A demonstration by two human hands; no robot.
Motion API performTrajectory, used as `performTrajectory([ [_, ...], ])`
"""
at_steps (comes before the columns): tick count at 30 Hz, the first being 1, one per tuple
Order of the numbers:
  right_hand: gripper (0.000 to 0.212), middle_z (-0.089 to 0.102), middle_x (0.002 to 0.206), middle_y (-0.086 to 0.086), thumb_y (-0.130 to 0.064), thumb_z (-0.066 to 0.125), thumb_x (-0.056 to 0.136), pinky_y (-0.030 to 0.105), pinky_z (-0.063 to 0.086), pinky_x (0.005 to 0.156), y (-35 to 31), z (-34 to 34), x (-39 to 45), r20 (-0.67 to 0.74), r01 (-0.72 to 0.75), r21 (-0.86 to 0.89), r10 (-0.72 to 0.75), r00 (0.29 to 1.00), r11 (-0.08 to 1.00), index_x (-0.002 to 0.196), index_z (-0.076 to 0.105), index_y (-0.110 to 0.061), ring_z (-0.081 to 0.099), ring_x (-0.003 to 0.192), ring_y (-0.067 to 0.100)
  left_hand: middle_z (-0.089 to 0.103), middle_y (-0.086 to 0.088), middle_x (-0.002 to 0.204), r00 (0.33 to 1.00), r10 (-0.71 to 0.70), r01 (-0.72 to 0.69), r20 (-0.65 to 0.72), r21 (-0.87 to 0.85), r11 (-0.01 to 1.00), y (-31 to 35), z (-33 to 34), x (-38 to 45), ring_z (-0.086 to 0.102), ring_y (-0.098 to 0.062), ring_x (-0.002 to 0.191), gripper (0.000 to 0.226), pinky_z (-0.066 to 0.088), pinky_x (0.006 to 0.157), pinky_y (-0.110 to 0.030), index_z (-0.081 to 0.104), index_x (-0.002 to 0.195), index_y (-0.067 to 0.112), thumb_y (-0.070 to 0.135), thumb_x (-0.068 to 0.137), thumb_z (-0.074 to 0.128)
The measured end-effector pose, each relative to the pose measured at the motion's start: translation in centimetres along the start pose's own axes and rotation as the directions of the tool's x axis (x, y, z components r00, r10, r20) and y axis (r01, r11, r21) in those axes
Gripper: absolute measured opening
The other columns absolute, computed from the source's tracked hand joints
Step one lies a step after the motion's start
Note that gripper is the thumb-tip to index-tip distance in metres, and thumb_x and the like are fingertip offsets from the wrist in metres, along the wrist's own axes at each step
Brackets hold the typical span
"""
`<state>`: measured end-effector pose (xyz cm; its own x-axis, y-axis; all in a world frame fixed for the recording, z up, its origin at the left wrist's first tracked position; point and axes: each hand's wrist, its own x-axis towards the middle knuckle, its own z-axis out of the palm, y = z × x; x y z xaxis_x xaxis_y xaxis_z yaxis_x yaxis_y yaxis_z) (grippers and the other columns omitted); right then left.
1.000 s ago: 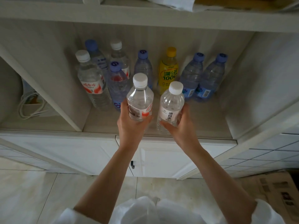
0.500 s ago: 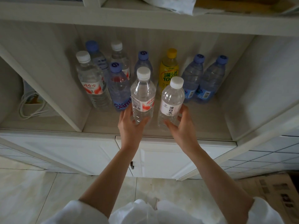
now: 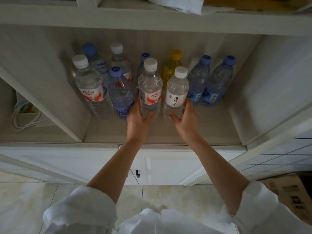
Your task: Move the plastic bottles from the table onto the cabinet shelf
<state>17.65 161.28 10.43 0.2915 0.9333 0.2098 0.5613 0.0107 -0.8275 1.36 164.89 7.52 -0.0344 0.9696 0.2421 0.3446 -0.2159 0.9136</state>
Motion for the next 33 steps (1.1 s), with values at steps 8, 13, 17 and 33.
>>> performTrajectory([
  [8, 0.074, 0.048, 0.141, 0.01, -0.023, 0.076, 0.081, 0.044, 0.045, 0.106, -0.1, 0.6, 1.0, -0.014, -0.009, 0.005, 0.009, 1.0, 1.0, 0.141, 0.034, -0.01, 0.048, 0.131, 0.024, 0.051, -0.003, 0.143, 0.999, 0.045, -0.046, 0.022, 0.081, 0.996, -0.5, 0.1, -0.6, 0.05, -0.017, 0.132, 0.075, 0.046, 0.105, -0.043, 0.029, 0.149, 0.019, 0.042, 0.084, 0.059],
  [13, 0.076, 0.05, 0.141, 0.009, -0.026, 0.077, 0.079, 0.038, 0.044, 0.106, -0.2, 0.7, 1.0, -0.04, -0.038, 0.002, 0.038, 0.998, 0.999, 0.141, 0.035, -0.008, 0.048, 0.129, 0.023, 0.048, -0.007, 0.146, 0.998, 0.067, -0.068, 0.019, 0.108, 0.992, 0.0, -0.1, -0.1, 0.045, -0.021, 0.135, 0.073, 0.042, 0.109, -0.043, 0.028, 0.151, 0.013, 0.021, 0.088, 0.066],
  [17, 0.076, 0.052, 0.137, 0.011, -0.028, 0.079, 0.077, 0.041, 0.049, 0.101, -0.2, 1.0, 0.5, -0.09, -0.047, -0.005, 0.047, 0.995, 0.999, 0.138, 0.038, -0.009, 0.052, 0.125, 0.025, 0.048, -0.007, 0.146, 0.997, 0.071, -0.073, 0.021, 0.121, 0.99, -0.2, -0.1, -0.4, 0.045, -0.022, 0.135, 0.076, 0.042, 0.109, -0.042, 0.026, 0.151, 0.013, 0.022, 0.088, 0.066],
  [33, 0.053, 0.053, 0.131, 0.007, -0.022, 0.068, 0.087, 0.04, 0.052, 0.096, -1.6, -0.4, -5.1, -0.066, -0.031, 0.02, 0.032, 0.997, 0.999, 0.134, 0.046, -0.011, 0.055, 0.112, 0.014, 0.068, -0.007, 0.113, 0.999, -0.001, 0.01, -0.035, 0.248, 0.969, 1.2, -1.8, -4.5, 0.065, -0.028, 0.096, 0.037, 0.047, 0.077, -0.029, 0.059, 0.125, 0.009, 0.009, 0.088, 0.057],
])
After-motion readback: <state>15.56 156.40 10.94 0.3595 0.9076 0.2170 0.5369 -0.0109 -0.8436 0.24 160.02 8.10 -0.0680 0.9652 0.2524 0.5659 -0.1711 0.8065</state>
